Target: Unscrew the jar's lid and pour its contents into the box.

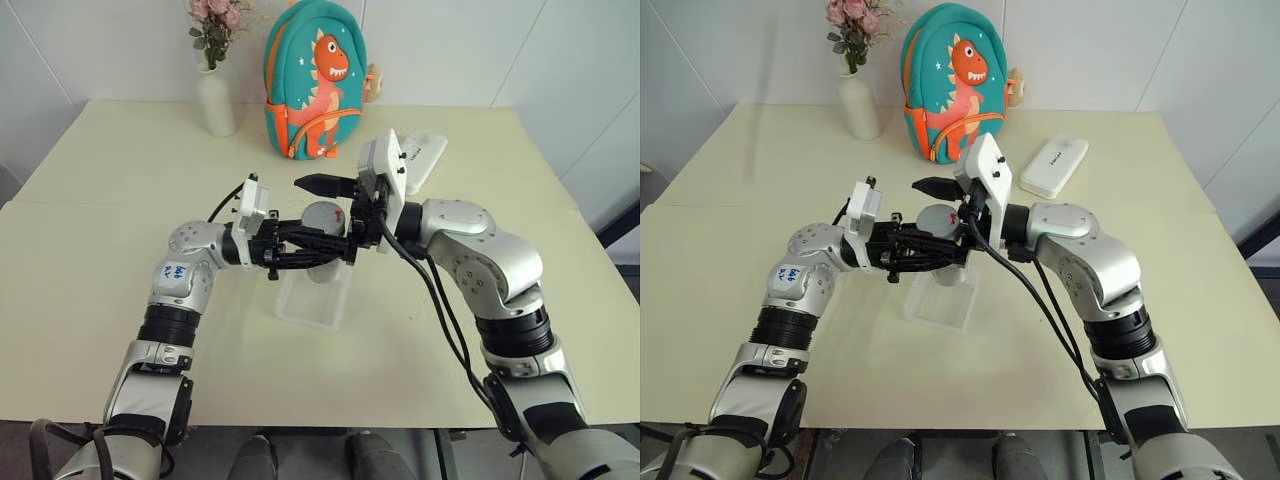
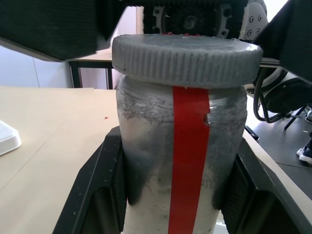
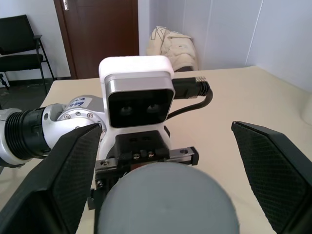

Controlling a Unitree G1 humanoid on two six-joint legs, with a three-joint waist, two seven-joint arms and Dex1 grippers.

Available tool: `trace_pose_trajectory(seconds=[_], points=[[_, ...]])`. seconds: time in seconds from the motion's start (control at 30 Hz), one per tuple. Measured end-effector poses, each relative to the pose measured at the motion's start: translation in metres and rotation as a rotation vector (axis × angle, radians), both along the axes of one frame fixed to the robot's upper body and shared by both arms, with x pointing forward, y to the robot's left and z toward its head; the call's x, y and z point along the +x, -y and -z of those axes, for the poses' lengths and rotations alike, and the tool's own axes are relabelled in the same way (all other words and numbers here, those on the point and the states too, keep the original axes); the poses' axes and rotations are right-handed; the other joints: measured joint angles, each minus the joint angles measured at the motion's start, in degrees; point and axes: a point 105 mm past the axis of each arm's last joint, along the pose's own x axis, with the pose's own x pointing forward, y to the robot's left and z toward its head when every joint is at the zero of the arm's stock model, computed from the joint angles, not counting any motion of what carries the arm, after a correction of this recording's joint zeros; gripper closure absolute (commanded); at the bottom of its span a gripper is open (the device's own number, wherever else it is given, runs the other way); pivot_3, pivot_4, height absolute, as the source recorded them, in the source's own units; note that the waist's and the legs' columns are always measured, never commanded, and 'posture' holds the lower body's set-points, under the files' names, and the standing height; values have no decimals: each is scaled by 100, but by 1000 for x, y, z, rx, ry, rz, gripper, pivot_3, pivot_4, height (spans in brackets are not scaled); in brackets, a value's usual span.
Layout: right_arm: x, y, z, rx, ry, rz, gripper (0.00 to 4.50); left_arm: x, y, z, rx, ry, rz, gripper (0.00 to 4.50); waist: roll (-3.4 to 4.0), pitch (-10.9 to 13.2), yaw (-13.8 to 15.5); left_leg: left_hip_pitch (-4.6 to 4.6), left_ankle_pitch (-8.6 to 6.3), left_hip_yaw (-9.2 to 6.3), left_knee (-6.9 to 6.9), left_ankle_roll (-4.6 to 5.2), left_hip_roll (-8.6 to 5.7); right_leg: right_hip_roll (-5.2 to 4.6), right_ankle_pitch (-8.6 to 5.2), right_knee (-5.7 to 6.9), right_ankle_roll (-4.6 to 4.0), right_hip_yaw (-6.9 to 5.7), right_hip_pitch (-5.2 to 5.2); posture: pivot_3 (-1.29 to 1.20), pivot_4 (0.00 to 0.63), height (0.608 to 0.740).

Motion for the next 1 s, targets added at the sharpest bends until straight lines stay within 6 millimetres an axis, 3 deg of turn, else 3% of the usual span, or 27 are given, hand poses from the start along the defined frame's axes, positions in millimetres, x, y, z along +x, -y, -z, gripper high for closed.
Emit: trace_pose_trajectory(seconds=[0.53, 1.0], points=[[6, 3, 7, -39, -2, 7, 18, -1, 1, -1, 0, 5, 2, 2519, 0, 0, 3, 0, 0, 0, 2, 0, 0, -1, 0, 1, 0, 0, 0, 0, 150, 740], [0, 32, 13, -108, 8, 67, 18, 0, -6, 6, 8, -20, -43, 2519, 0, 0, 18, -1, 0, 0, 3, 1, -1, -2, 0, -1, 0, 1, 1, 0, 150, 740]])
